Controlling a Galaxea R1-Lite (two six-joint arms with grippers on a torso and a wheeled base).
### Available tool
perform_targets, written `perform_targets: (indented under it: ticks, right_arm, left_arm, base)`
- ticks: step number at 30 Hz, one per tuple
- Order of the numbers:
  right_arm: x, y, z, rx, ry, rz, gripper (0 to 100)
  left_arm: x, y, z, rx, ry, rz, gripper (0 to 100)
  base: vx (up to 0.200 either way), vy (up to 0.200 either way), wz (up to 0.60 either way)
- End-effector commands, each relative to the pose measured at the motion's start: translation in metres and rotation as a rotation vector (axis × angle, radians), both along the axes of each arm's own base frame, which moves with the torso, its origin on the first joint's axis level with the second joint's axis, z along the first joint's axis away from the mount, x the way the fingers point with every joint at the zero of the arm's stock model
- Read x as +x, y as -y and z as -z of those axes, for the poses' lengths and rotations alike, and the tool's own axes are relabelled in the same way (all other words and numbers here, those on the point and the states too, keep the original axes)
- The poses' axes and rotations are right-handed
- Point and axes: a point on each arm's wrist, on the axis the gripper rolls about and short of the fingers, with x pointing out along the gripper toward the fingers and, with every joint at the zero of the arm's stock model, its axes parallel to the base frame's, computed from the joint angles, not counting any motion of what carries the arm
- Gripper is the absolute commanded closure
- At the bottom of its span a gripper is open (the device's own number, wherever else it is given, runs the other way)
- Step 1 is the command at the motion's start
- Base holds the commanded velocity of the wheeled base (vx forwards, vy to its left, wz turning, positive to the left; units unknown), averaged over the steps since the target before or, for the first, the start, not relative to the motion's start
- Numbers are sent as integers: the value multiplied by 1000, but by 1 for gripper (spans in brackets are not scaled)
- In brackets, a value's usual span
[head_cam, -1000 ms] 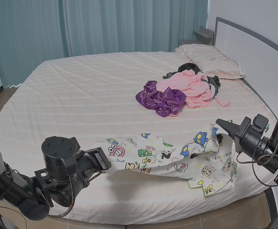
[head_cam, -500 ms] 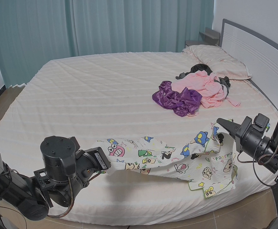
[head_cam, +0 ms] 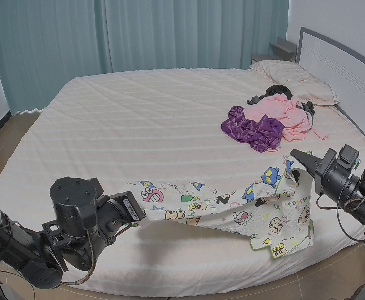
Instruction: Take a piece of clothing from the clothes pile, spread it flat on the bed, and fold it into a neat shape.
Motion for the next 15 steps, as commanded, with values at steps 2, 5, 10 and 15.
perform_targets:
  ticks: [2,5,10,15]
  right_arm:
    - [-1,1,-2,1,9,2,100]
    - [-1,1,-2,2,10,2,100]
    - [-1,1,-2,2,10,2,100]
    - [-1,1,-2,2,10,4,100]
  left_arm:
    - [0,0,0,-1,1,-1,100]
    - [0,0,-1,-3,3,-1,100]
    - [0,0,-1,-4,3,1,100]
    - [0,0,0,-4,3,1,100]
  base:
    - [0,200,0]
    - [0,0,0]
    - [0,0,0]
    - [-40,0,0]
